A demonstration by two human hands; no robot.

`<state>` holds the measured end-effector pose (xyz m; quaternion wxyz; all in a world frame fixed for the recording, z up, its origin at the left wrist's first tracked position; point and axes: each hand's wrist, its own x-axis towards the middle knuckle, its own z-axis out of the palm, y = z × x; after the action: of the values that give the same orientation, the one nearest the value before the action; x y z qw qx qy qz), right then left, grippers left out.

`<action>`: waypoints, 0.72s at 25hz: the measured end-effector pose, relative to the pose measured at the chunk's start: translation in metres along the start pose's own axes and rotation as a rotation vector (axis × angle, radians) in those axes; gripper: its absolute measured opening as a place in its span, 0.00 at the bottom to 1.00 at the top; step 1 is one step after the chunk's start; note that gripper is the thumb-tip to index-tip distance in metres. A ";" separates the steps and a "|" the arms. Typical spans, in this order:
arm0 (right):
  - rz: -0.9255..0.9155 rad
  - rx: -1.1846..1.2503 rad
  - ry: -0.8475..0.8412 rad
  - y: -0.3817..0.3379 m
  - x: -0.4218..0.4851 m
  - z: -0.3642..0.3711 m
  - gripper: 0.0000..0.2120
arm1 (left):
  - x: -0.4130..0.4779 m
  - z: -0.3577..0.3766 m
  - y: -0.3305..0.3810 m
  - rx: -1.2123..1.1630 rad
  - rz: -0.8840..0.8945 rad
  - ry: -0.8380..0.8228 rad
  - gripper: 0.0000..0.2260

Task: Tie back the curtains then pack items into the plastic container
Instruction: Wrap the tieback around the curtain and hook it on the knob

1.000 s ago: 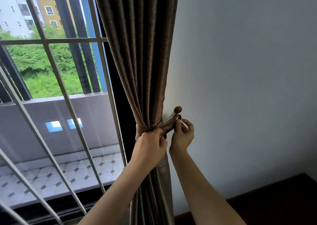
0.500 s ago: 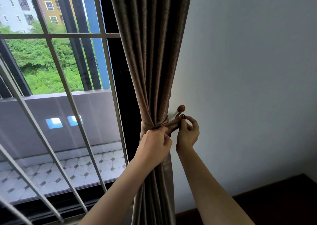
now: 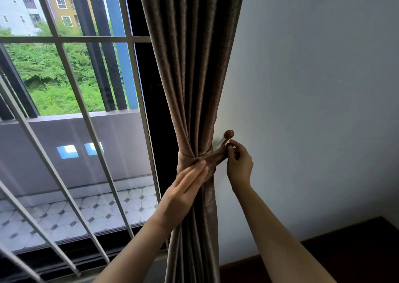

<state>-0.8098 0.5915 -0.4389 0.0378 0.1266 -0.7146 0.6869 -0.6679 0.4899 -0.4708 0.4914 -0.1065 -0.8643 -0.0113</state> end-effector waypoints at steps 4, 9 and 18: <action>-0.007 -0.017 0.034 0.003 -0.004 0.003 0.15 | -0.019 0.013 -0.007 0.184 -0.039 -0.066 0.31; 0.032 0.075 0.088 0.005 -0.006 0.011 0.15 | -0.021 0.025 -0.011 0.241 -0.167 -0.030 0.27; 0.133 0.139 0.106 0.017 -0.011 0.033 0.15 | -0.018 0.021 -0.016 0.234 -0.136 -0.060 0.28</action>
<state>-0.7993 0.5601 -0.4601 0.0210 0.0446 -0.6689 0.7417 -0.6801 0.4734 -0.4961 0.4727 0.0103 -0.8792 0.0596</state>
